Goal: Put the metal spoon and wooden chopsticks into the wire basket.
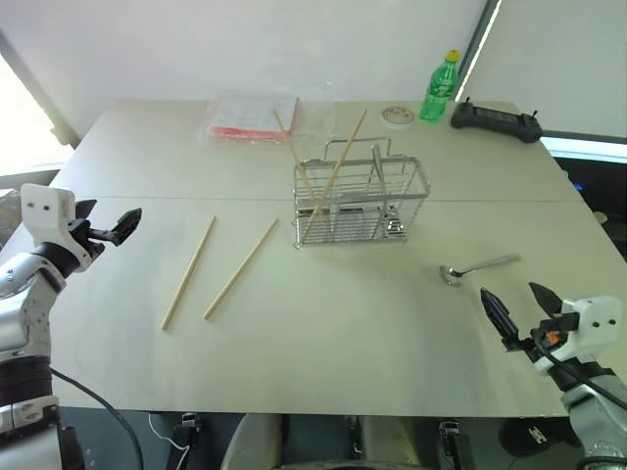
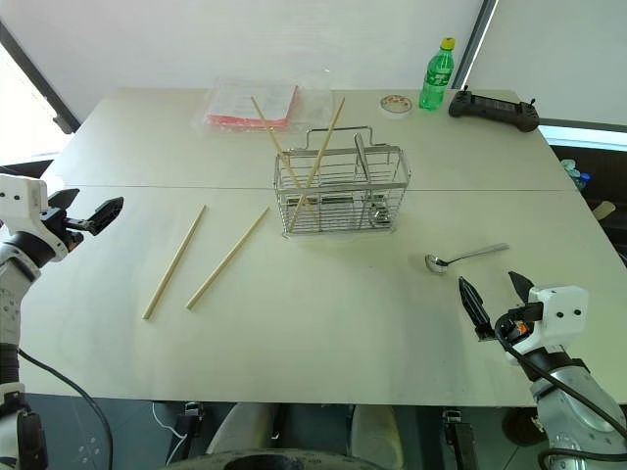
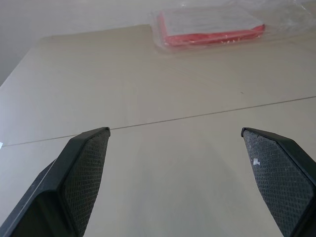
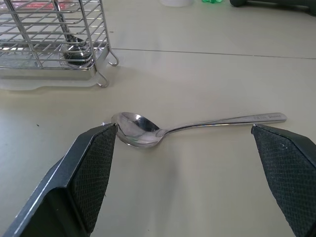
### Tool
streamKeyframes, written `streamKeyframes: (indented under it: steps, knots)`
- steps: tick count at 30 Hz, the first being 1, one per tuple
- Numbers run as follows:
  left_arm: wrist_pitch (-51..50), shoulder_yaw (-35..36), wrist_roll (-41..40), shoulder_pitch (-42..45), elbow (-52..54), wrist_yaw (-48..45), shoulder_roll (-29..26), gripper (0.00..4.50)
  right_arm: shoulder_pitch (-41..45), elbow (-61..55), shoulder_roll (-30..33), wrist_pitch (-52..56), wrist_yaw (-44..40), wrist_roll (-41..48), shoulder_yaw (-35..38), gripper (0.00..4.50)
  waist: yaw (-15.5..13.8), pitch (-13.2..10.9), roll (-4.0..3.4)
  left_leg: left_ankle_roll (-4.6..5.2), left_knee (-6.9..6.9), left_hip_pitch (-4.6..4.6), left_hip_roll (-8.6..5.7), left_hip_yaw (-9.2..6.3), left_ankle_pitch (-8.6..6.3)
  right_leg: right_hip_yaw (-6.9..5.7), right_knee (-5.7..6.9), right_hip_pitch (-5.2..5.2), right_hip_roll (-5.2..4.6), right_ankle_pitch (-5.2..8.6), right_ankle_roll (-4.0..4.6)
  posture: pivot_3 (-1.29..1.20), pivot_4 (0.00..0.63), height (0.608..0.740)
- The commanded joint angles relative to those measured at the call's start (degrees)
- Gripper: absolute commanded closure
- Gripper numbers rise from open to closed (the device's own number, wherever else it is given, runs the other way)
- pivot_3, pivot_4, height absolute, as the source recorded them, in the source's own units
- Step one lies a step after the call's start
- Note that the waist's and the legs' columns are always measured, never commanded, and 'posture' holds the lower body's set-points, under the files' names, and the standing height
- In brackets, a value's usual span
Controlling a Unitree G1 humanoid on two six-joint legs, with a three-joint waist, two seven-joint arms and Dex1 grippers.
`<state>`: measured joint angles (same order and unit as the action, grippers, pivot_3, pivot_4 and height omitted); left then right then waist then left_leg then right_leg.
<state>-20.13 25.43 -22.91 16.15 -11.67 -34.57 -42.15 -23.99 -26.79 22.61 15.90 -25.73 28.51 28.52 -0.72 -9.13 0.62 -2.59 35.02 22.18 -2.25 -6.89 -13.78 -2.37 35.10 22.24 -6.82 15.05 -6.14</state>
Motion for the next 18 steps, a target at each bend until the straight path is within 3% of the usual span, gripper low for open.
streamKeyframes:
  steps: [1,18]
  knots:
    - [1.8,0.0,0.9,0.6,0.6,0.0,-0.8,0.00,-0.1,-1.3,-0.1,-1.4,0.0,1.0,1.7,0.05,0.0,0.0,0.02,0.00,0.00,0.00,0.00,0.01,0.00,0.00,0.00,0.00,0.00,0.00,0.00,0.00,0.150,0.734]
    - [0.5,-1.2,1.0,1.9,-0.6,0.0,-1.3,0.00,-0.4,-1.2,-0.2,-1.5,0.0,0.6,2.2,0.05,0.0,0.0,0.05,0.00,0.00,-0.01,0.01,0.10,0.00,0.07,0.00,0.05,0.00,-0.03,0.00,0.00,0.150,0.734]
